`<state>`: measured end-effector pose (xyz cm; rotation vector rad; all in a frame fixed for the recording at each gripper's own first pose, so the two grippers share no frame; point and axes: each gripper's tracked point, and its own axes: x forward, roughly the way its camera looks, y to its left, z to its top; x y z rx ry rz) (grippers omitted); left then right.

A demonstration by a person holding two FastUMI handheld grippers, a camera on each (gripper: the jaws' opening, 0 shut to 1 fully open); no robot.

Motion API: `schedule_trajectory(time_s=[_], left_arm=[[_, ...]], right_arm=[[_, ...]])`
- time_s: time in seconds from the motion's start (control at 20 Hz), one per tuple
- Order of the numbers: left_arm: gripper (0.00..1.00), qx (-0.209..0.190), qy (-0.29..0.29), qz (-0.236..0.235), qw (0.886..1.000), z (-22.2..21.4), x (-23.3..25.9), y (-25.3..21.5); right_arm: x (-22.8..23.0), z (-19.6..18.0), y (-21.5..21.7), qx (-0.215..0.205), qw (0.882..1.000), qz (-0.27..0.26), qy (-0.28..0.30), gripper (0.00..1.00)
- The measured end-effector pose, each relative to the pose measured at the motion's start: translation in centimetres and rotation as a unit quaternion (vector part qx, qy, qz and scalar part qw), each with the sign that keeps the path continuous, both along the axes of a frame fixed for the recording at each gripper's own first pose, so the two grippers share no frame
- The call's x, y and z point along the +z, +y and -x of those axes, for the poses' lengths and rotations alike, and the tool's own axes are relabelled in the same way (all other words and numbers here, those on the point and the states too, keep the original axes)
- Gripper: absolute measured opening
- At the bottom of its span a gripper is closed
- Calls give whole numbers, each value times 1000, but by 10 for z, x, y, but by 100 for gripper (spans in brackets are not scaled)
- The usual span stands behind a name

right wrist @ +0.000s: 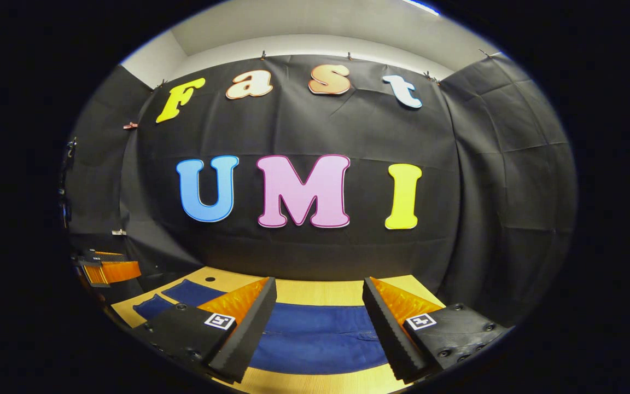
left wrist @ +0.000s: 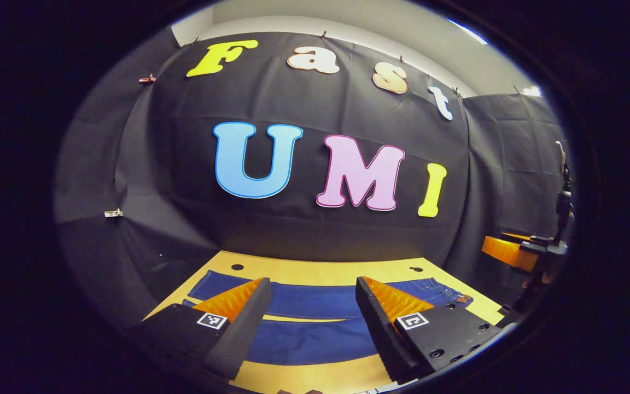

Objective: Grasp the waist and the cuffs of the jeans and fold them to make the two legs overlap; first hold the waist and fold one-third of the jeans toward the cuffs, then hold the cuffs and fold the remaining one-third in the same direction to finish folding.

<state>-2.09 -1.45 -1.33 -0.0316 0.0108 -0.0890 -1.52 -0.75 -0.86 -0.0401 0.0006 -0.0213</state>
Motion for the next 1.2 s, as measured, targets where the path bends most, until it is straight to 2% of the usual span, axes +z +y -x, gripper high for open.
schedule_trajectory(time_s=[0.15, 0.25, 0.3, 0.45, 0.65, 0.7, 0.8, 0.9, 1.0, 1.05, 1.1, 1.2], left_arm=[[96, 20, 3, -11, 1000, -5, -2, 23], [97, 43, 14, -56, 997, -8, -12, 52], [96, 40, 21, -90, 995, -9, -17, 64], [98, 35, 54, -191, 979, -4, -44, 110], [98, 37, 130, -258, 957, -6, -105, 180], [98, 34, 152, -287, 945, -4, -127, 199], [99, 39, 200, -360, 911, -1, -167, 242], [99, 22, 235, -422, 875, -3, -205, 269], [99, -3, 258, -489, 833, -10, -233, 291], [98, -20, 263, -522, 811, -14, -243, 298], [98, -37, 267, -553, 788, -19, -254, 304], [98, -69, 277, -605, 743, -33, -271, 315]], right_arm=[[-2, -1, -1, -6, 1000, 7, 3, 97], [1, -2, -5, -10, 1000, 12, 1, 97], [-1, -4, -6, -12, 1000, 13, 5, 97], [-4, -8, -14, -17, 1000, 19, 16, 97], [-8, -16, -22, -22, 999, 30, 29, 97], [-7, -17, -21, -20, 999, 33, 29, 97], [-4, -19, -21, -16, 999, 36, 26, 97], [-6, -21, -22, -15, 998, 47, 28, 97], [-11, -21, -25, -16, 997, 59, 35, 97], [-14, -21, -26, -18, 997, 62, 38, 93], [-16, -19, -29, -21, 997, 62, 43, 96], [-24, -19, -38, -30, 996, 63, 56, 93]])
